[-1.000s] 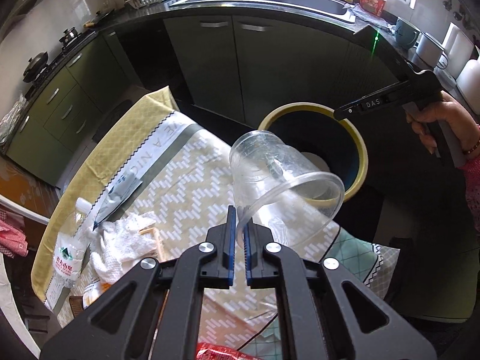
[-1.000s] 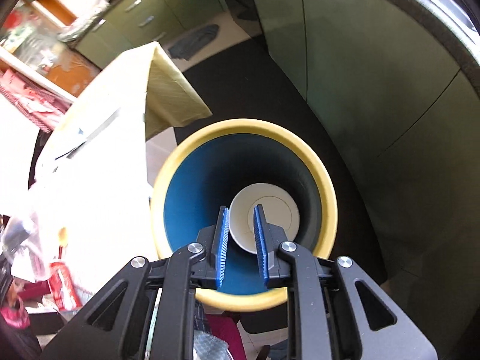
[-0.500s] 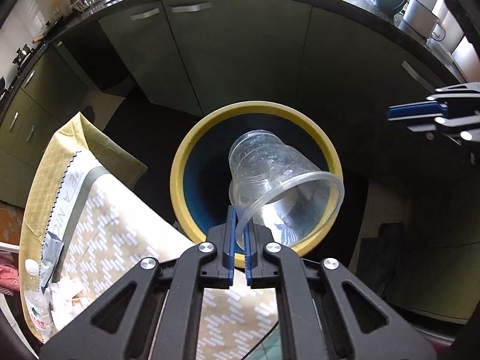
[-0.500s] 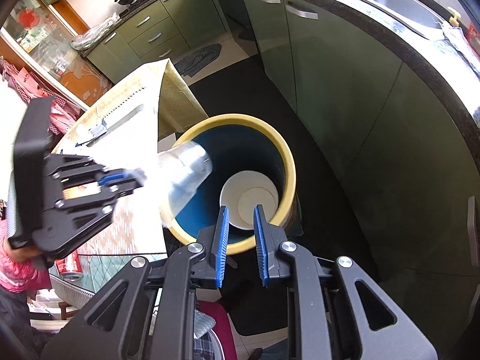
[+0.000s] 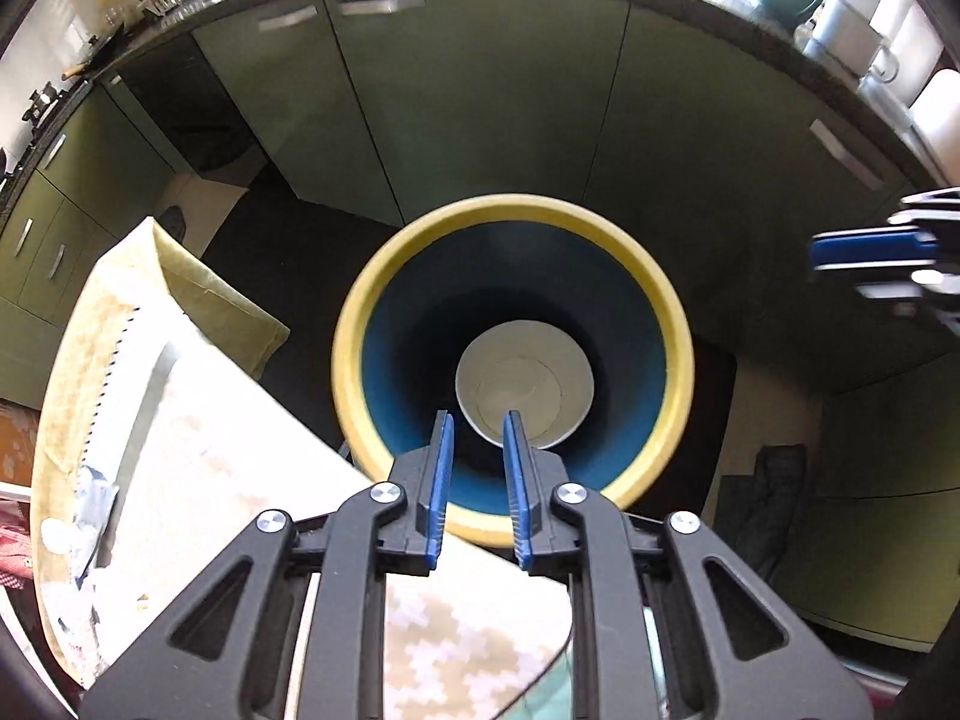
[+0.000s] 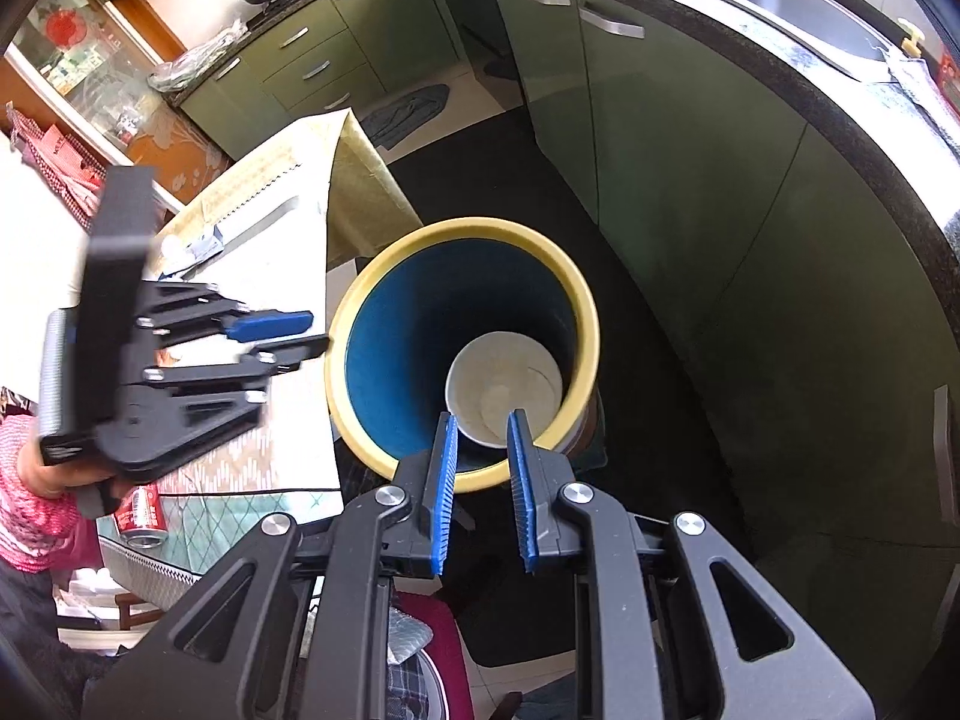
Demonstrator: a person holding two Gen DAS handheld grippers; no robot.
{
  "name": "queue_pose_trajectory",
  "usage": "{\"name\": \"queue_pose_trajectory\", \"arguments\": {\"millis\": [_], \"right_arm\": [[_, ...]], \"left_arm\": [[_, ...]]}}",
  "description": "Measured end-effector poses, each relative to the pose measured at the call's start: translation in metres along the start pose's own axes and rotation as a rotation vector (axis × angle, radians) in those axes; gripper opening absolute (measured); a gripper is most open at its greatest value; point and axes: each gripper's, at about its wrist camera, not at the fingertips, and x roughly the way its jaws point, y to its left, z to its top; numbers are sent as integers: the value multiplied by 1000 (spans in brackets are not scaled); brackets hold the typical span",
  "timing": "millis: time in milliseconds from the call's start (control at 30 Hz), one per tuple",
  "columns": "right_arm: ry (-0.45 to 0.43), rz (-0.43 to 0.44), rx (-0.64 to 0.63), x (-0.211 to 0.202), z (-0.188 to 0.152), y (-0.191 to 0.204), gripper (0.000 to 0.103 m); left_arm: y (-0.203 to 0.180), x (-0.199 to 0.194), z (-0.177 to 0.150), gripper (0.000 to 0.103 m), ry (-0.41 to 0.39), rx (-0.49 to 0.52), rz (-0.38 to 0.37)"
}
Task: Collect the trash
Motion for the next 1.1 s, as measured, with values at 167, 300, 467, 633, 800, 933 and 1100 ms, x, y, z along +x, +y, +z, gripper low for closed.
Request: {"name": "queue_pose_trajectory", "arguments": {"millis": [167, 300, 467, 633, 800, 933, 1100], "right_arm": [[38, 43, -45, 18, 10, 21, 18], [78, 79, -141, 40, 26, 65, 19], [135, 160, -324, 71, 36, 154, 26], [215, 235, -477, 106, 35, 245, 32], [288, 249, -661, 140, 20, 328, 36], [302, 236, -798, 156, 7, 373, 58], [289, 159, -896, 174, 2, 404, 67]], "left_arm": [[38, -85, -42, 33, -106, -75, 4], [79, -145, -93, 33, -166, -168, 54], [126, -198, -156, 37, -217, -307, 121], [155, -213, -213, 41, -219, -425, 157], [170, -213, -262, 41, -195, -497, 151], [178, -218, -283, 41, -206, -523, 163], [186, -223, -302, 41, -219, -549, 171]]}}
